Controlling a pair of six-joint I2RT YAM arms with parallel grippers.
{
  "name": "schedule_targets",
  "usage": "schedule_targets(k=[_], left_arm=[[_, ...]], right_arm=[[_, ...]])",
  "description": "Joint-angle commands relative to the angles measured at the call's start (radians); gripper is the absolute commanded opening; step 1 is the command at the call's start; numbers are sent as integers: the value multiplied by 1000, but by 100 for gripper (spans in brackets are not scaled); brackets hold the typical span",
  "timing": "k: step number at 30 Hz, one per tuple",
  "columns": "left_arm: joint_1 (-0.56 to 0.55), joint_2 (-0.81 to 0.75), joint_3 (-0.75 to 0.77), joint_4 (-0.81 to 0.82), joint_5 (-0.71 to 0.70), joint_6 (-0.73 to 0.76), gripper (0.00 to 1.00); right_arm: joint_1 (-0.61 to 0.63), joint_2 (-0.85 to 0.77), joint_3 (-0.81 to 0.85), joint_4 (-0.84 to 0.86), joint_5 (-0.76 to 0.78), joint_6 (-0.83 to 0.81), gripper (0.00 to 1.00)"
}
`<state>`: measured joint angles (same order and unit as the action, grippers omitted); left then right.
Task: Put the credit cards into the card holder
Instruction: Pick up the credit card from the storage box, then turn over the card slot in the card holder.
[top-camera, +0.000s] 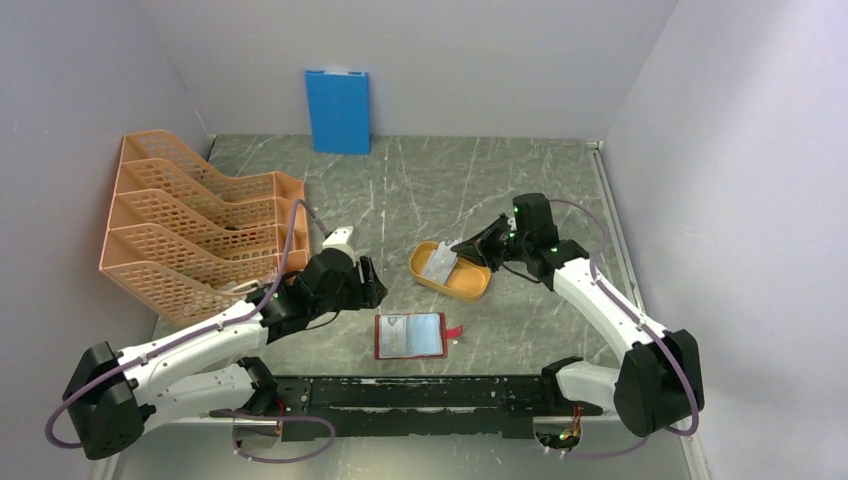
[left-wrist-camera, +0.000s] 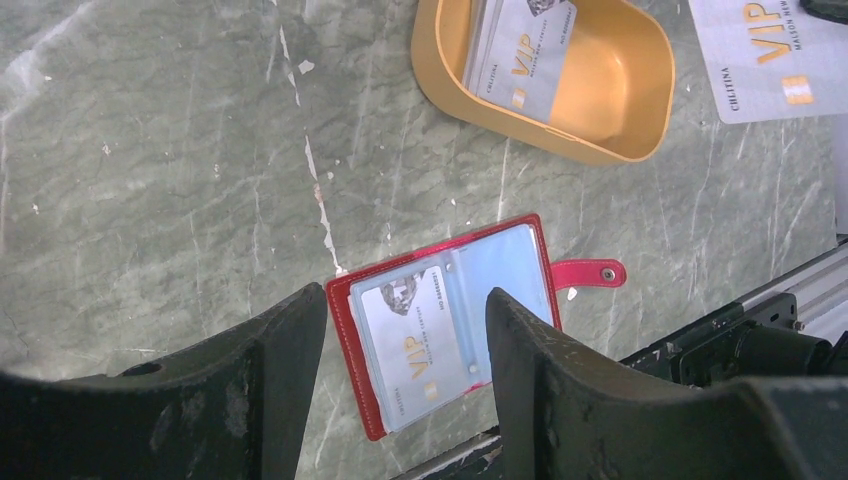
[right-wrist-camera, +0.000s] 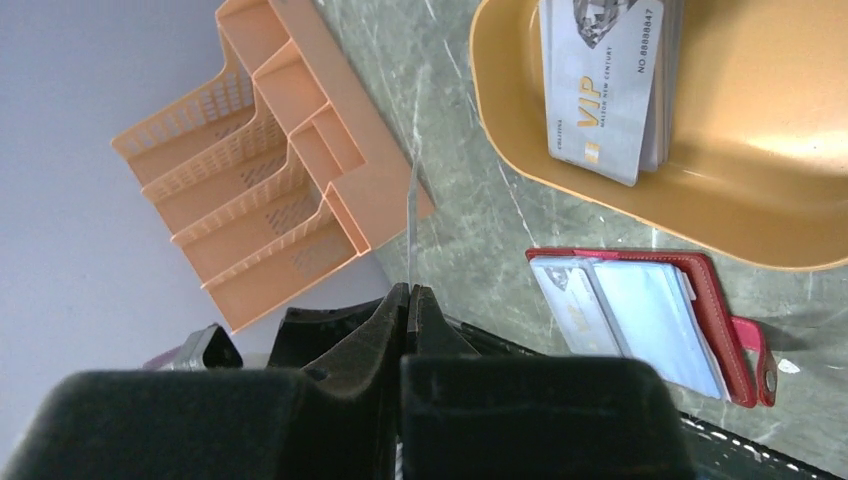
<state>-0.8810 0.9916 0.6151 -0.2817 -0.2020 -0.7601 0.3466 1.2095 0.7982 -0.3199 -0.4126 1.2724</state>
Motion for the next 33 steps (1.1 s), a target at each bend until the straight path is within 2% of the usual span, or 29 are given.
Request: schedule_targets(k=[1,4,6,8,10,13,15,21,26,33], left_arm=[[-2,-16,3,-6,-12,-6,64],[-4,-27,9,14,49,23,65],[-10,-44,-1,45,105,47,67],[-28,-52,-9,52,128,55,70],[-64,-40,-16,60,132,53,72],[-141,16,-19,92,115,28,75],[-194,74,-2,97,79,8,76],[-301,284,100,94,14,-10,74],[-323,413,197,20,-52,-24,70],[-322,436,181,-21,-91,-79,67]], right_arm=[[-7,-34,24,-32,-31,-65,0],[0,-82,57,-53,-34,-292,0],[36,-158,56,-106,33,-440,0],[69,-247,1,-120,61,-544,0],[87,-318,-83,-119,24,-602,0],[129,-377,-199,-132,1,-611,0],[173,-412,-259,-136,38,-586,0],[257,-446,-362,-118,84,-553,0],[268,-450,-397,-100,69,-555,0],[281,-391,-441,-28,-10,-546,0]])
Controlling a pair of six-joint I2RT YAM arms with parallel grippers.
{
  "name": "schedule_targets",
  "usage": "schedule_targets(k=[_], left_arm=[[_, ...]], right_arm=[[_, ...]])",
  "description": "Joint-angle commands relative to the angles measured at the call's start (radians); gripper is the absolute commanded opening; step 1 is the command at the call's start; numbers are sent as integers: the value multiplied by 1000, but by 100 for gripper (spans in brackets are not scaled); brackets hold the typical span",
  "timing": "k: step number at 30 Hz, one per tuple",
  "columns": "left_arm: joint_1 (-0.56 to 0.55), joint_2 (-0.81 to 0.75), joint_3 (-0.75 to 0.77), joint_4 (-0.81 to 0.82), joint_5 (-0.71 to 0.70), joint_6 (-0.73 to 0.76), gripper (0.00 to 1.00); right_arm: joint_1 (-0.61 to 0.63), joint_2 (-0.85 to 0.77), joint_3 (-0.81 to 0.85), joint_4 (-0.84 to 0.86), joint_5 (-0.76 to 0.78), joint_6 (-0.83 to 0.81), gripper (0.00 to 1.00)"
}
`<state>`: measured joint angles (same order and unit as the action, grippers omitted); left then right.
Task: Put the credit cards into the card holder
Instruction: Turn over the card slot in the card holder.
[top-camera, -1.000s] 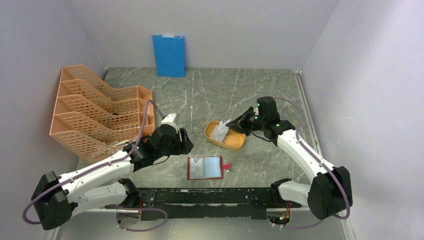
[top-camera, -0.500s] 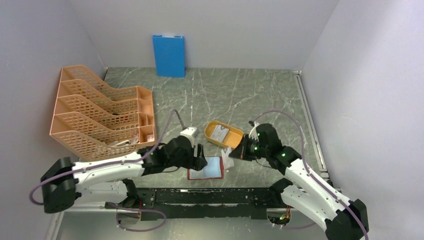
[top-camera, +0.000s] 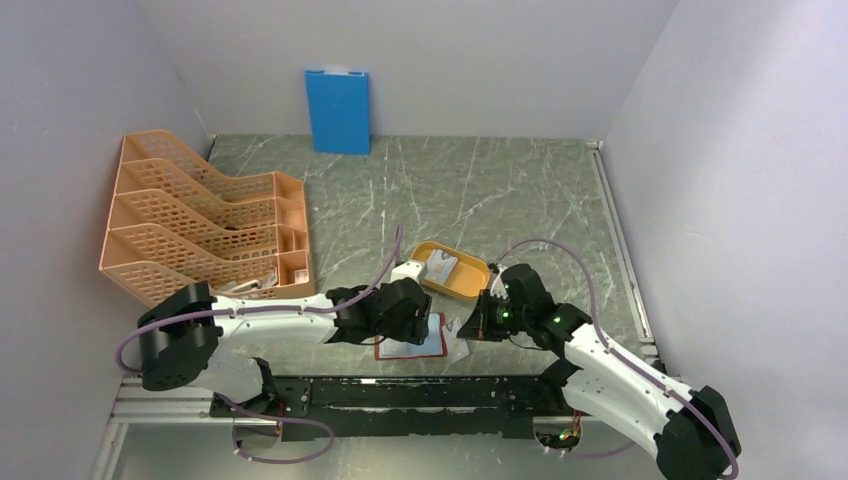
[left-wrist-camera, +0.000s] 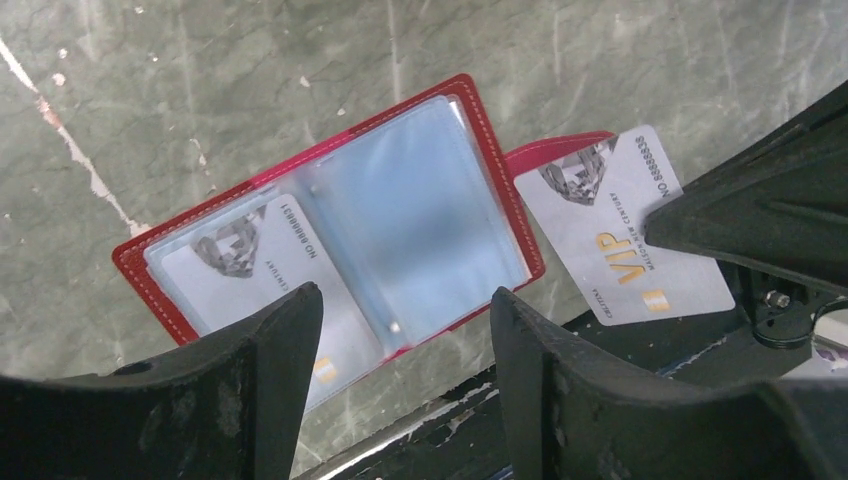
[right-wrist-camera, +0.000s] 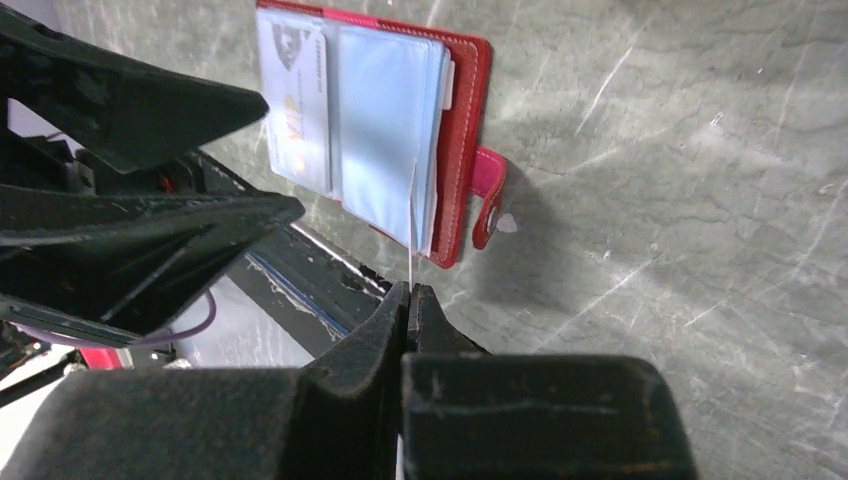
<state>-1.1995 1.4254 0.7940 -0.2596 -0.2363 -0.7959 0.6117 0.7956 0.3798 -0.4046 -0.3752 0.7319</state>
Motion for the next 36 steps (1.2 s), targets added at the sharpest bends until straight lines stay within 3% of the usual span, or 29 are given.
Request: schedule_targets(k=[1,36], left_arm=[[-4,-1,-8,-38,-59,-48,66],[-3,60,-20,-13,-34,-49,68]], right_arm=[[17,29,-26,64,-52,-4,0],[48,126,-110,225,-107,46,0]])
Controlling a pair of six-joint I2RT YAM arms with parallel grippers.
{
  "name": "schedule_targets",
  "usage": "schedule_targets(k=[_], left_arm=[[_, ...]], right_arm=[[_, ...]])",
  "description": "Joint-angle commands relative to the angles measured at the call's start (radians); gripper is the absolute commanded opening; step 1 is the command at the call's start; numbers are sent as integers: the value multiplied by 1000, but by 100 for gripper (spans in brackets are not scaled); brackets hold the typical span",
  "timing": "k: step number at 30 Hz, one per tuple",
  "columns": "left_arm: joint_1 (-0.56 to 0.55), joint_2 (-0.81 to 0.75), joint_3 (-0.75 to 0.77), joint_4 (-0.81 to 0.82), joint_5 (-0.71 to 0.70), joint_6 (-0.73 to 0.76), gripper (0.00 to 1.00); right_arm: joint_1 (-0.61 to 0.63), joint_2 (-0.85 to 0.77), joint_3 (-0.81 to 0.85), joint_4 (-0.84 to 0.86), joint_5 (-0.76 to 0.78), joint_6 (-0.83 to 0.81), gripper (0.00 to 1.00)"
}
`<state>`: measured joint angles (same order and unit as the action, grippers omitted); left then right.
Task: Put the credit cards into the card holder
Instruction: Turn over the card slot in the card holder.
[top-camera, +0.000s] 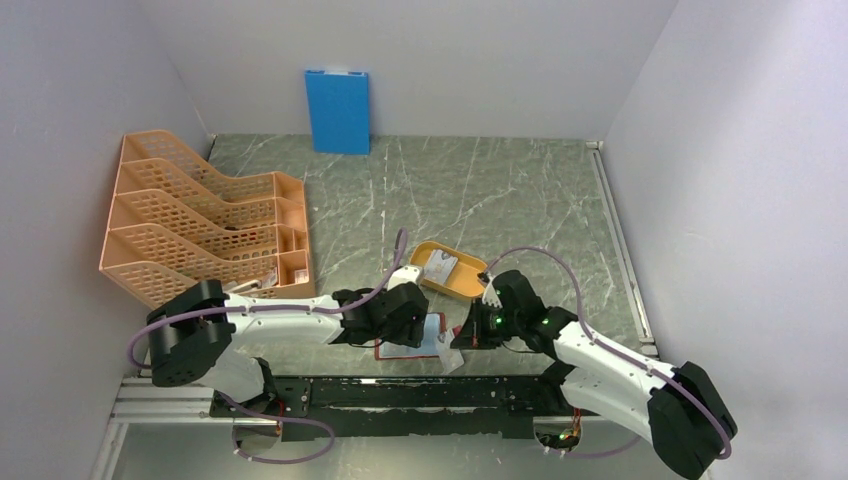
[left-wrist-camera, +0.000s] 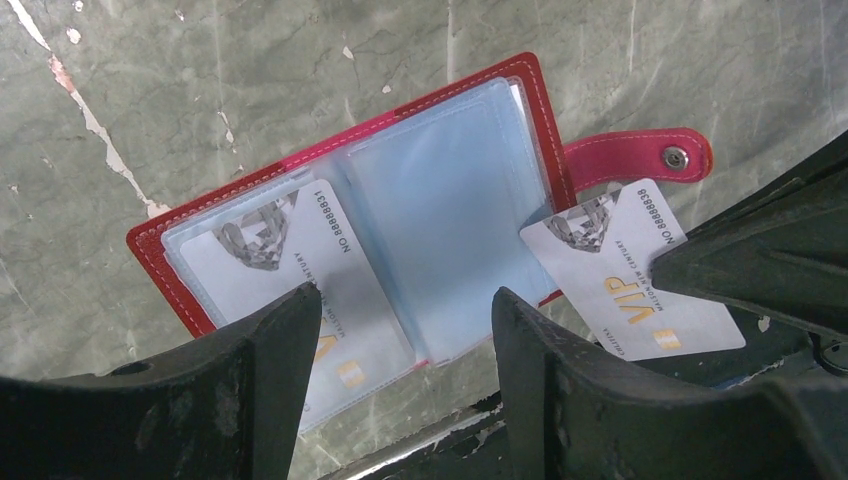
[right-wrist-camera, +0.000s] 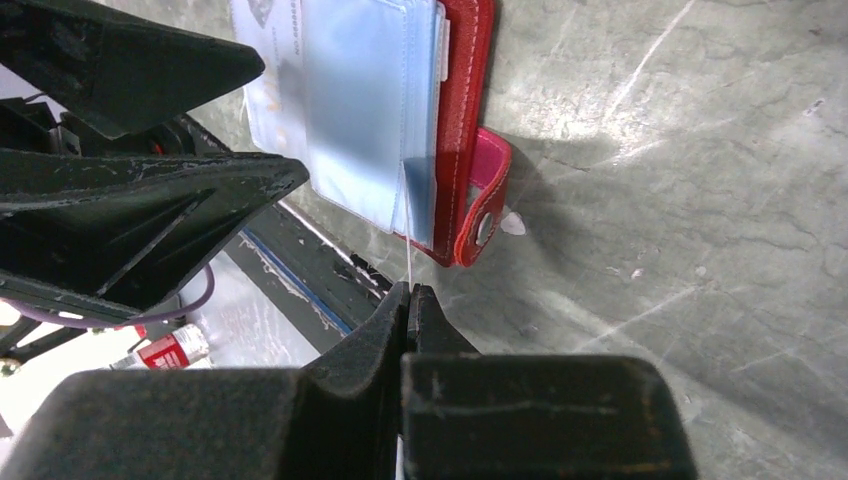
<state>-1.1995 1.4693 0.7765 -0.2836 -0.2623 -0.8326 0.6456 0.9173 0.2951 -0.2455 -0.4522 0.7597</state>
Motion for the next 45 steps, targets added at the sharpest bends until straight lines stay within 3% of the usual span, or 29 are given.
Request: schedule_targets(k=[1,12,22,28,45], left_arm=[[-3,20,-1,11,-9,-12,68],[-3,55,22,-12,-18,-9,63],[-3,67,21,-10,-25,-5,46],[-2,49,15,-12,-38,2,47],[-2,70,3,-8,-37,3,48]], right_arm=[[16,7,-29,83,-37,21,0],[32,22,-24,153,-54,43,0],[36,-23,-10,87,-20,29,0],[36,-59,-2,-37,76,17,0],[36,-118,18,-56,60,23,0]])
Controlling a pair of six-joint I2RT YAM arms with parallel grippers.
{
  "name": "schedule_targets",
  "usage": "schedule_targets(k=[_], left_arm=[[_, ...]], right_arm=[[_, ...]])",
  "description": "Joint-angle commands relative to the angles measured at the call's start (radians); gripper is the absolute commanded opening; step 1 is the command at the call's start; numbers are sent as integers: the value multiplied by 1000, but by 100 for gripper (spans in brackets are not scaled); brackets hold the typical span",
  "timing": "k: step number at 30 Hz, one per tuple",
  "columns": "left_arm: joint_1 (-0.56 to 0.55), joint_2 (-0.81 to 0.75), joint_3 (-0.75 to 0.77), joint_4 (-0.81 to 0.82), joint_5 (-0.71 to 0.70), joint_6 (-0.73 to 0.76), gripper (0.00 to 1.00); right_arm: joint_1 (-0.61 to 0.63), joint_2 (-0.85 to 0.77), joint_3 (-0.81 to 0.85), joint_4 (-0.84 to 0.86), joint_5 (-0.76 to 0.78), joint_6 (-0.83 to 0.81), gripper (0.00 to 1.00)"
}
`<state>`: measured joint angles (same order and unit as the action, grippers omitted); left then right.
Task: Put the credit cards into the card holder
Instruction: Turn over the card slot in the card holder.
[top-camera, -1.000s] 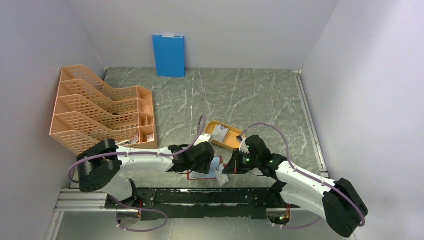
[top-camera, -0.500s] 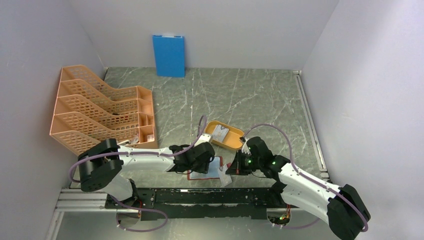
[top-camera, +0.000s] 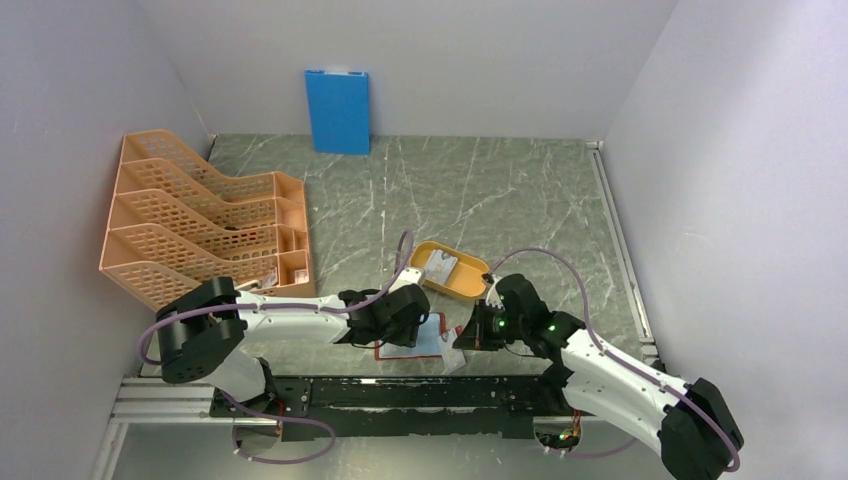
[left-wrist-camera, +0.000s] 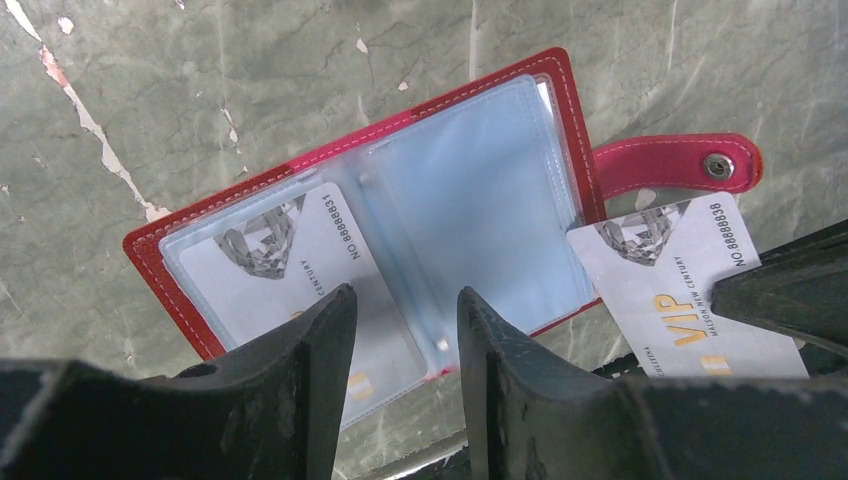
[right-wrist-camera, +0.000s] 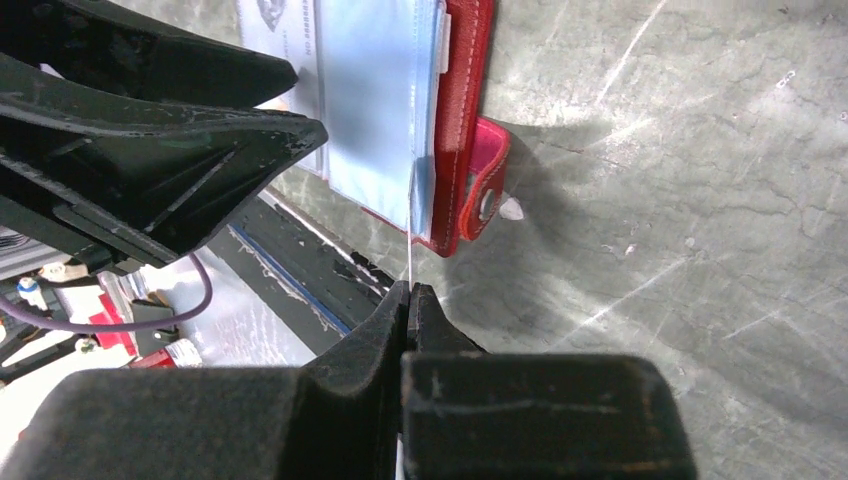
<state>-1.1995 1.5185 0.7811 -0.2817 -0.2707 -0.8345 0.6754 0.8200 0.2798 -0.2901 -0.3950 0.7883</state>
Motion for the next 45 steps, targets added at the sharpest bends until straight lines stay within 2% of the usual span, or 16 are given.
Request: schedule_targets(k=[1,17,33,37,45], left_arm=[[-2,22,-3,-9,-28,4,48],[0,31,0,-7,-19,4,49],[0,44,4,-3,-11,5,48],[0,53,7,-11,-17,7,40],[0,63,10,-38,-45,-1,13]], right_arm=[[7,-20,35,-10,0,-5,0],[7,38,3,50,-35,-3,0],[10,148,-29,225,-106,25,0],[11,148,-24,219,-105,20,0],[11,104,-4,148,-89,2,0]])
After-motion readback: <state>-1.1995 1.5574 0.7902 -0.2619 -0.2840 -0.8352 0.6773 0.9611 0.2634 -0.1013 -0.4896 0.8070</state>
